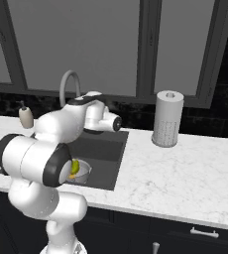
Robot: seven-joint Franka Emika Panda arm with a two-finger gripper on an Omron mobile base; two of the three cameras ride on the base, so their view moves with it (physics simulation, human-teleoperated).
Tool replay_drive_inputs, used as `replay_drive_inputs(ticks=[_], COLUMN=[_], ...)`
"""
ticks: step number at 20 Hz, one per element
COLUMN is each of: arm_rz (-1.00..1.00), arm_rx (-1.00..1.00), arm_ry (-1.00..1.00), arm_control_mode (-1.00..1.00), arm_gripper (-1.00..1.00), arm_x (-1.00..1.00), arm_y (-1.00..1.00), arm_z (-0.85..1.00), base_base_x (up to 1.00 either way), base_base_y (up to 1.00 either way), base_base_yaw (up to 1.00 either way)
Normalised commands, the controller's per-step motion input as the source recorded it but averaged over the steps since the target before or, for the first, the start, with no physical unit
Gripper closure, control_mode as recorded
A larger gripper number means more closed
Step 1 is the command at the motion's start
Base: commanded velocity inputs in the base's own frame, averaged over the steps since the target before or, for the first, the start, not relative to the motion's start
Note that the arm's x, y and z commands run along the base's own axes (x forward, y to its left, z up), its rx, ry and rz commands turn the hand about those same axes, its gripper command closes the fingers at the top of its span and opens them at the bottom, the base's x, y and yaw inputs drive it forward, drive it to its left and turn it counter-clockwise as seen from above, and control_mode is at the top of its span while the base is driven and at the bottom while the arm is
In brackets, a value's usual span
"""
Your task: Put the colander in the sink, put the pear, mango, mango in the colander, and turn on the sink faucet and pour water over the colander.
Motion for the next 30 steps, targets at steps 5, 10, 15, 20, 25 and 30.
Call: replay_drive_inputs(ticks=[5, 10, 15, 20, 25, 30], arm_rz=[-0.01, -0.02, 0.0, 0.0, -0.03, -0.02], arm_rx=[0.01, 0.0, 0.0, 0.01, 0.0, 0.03], arm_ry=[0.0, 0.08, 0.08, 0.06, 0.0, 0.0], arm_control_mode=[-1.0, -1.0, -1.0, -1.0, -1.0, -1.0], arm_gripper=[-1.0, -1.0, -1.0, -1.0, -1.0, -1.0], arm_x=[0.21, 0.36, 0.27, 0.16, 0.05, 0.14], arm_y=[0.05, -0.05, -0.08, 0.01, 0.13, 0.08], arm_z=[-0.17, -0.02, 0.0, -0.01, -0.16, -0.1], base_base_x=[0.0, 0.0, 0.0, 0.0, 0.0, 0.0], base_base_y=[0.0, 0.0, 0.0, 0.0, 0.0, 0.0], base_base_yaw=[0.0, 0.0, 0.0, 0.0, 0.0, 0.0])
